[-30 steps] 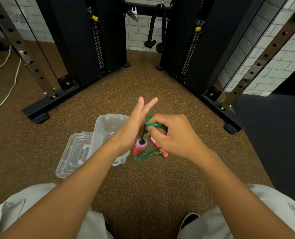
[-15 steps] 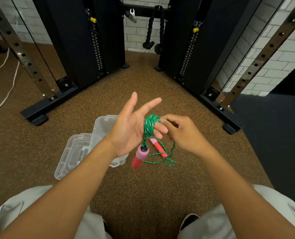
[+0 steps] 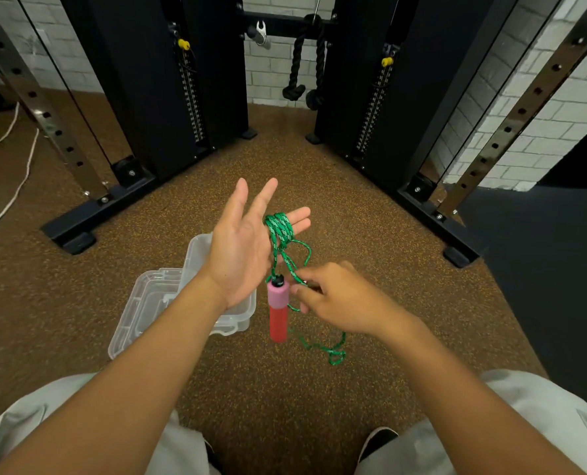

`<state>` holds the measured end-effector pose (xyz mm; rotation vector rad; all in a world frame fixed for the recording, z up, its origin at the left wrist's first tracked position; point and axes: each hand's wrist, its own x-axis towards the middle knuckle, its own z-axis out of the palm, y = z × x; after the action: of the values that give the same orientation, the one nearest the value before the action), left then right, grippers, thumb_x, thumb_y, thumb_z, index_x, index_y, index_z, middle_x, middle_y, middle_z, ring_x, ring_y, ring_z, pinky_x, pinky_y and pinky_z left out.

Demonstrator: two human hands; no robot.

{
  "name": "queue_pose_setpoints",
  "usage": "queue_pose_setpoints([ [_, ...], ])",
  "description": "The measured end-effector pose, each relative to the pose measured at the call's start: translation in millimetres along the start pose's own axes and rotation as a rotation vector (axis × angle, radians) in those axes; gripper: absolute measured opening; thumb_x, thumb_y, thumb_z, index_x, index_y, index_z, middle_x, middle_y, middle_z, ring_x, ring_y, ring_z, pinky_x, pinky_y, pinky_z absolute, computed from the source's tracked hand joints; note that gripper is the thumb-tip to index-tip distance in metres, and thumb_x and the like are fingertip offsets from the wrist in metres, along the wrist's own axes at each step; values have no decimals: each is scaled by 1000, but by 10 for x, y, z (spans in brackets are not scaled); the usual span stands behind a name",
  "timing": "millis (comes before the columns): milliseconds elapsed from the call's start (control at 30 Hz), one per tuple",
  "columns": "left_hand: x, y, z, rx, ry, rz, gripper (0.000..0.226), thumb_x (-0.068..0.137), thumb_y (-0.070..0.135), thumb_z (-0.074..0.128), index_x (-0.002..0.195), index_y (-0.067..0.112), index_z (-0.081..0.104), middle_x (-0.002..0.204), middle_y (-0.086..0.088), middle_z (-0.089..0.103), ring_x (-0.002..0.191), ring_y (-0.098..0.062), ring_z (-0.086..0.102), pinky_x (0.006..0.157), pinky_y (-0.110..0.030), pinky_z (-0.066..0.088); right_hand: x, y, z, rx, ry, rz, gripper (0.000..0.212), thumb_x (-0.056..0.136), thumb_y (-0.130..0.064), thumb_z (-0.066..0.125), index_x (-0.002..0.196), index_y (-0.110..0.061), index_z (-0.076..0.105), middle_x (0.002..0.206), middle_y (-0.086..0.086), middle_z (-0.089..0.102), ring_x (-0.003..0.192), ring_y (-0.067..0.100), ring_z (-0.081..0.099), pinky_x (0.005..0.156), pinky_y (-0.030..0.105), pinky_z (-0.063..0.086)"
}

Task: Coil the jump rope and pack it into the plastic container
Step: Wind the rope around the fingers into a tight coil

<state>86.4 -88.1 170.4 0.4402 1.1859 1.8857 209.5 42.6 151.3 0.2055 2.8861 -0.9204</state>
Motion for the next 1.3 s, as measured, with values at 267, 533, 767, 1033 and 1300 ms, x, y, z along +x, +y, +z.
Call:
queue_pose_setpoints([
  [267,45,-96,17,144,-29,-70,72,97,75,12,161,44,13,141,-20,63,127,-31,64,122,-59,24,-120,-111,-366,5,322,-61,16,91,-34,69,79,-26,72,69,-22,71,44,7,49,51,25,43],
  [533,2,-110,74,230,-163,-123,78,94,78,10,159,39,27,134,-19,68,123,-30,67,117,-60,34,-118,7,-508,157,372,-56,9,92,-19,73,96,-24,80,84,-12,72,66,-6,57,62,7,38],
  [767,-56,-81,121,153,-273,-104,72,93,77,18,159,48,18,120,-28,68,100,-33,70,100,-52,51,-57,103,-516,253,474,-75,21,89,-15,76,108,-25,77,99,-7,67,90,2,65,84,20,50],
  [1033,-77,-70,118,106,-319,-165,71,92,77,19,158,51,20,136,-29,63,118,-35,66,111,-63,40,34,209,-456,790,296,13,16,90,-4,74,104,-12,77,91,-3,73,83,6,66,76,19,55],
  [1300,-71,-33,113,4,-310,-104,67,96,73,18,158,50,22,138,-27,62,117,-33,66,113,-65,37,106,246,-222,877,153,163,24,99,3,57,109,-6,76,108,10,79,105,26,75,96,41,59],
])
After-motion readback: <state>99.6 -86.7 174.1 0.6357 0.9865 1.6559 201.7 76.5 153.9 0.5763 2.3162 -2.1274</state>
